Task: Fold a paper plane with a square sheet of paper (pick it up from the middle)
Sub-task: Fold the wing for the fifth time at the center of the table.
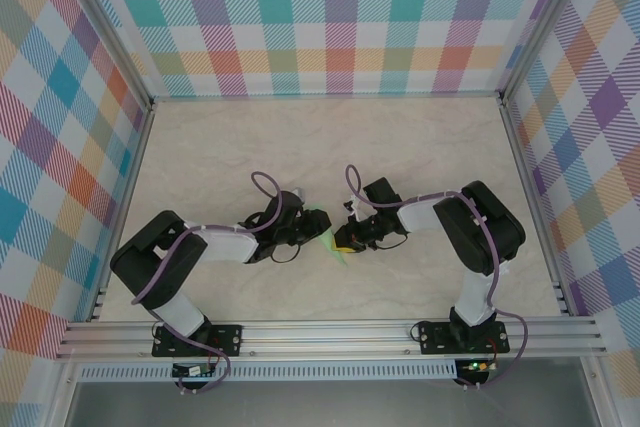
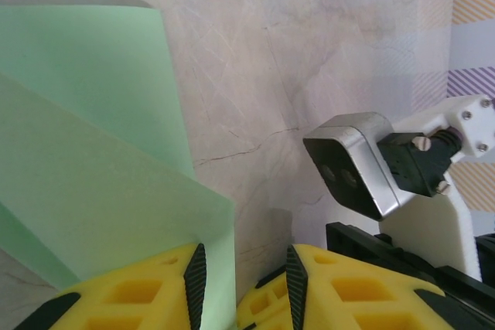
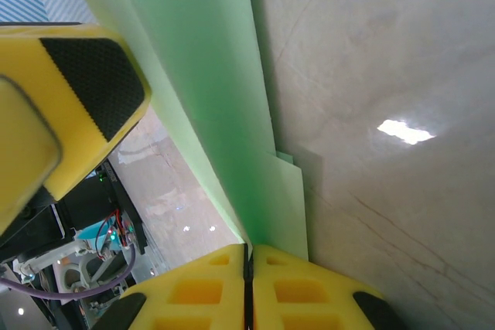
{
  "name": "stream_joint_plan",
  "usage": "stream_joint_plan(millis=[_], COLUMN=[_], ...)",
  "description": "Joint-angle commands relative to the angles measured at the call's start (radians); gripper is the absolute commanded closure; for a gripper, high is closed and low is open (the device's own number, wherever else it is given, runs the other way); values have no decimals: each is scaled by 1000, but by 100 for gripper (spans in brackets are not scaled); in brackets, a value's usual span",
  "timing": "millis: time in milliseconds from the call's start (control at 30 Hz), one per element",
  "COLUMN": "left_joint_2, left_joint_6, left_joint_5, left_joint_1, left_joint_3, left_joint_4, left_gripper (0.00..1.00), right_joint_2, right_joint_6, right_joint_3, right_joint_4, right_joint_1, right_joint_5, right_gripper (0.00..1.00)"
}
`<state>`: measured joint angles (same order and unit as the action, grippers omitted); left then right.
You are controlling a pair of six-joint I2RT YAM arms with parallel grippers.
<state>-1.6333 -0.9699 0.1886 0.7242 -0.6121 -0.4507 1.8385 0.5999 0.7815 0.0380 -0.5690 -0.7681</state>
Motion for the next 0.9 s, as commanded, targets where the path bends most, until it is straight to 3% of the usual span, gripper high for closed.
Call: stream_joint_plan(millis=[0,667,867], left_joint_2=[-24,-69,-75], left_joint_6=[29,57,57], left_joint_5=[-26,-24,-22], left_joint_1=[11,4,4], left_joint_3=[-18,-36,-38], left_joint_4=[-13,24,36], left_gripper=[65,67,67], right_joint_2=[29,1,-23], right_joint_6=[10,-20,-25], right_joint_3=[12,24,21], right_joint_4=[-33,-85,-85], right_joint_1=[2,2,0], right_joint_5=[25,35,-13], right_gripper=[90,85,84])
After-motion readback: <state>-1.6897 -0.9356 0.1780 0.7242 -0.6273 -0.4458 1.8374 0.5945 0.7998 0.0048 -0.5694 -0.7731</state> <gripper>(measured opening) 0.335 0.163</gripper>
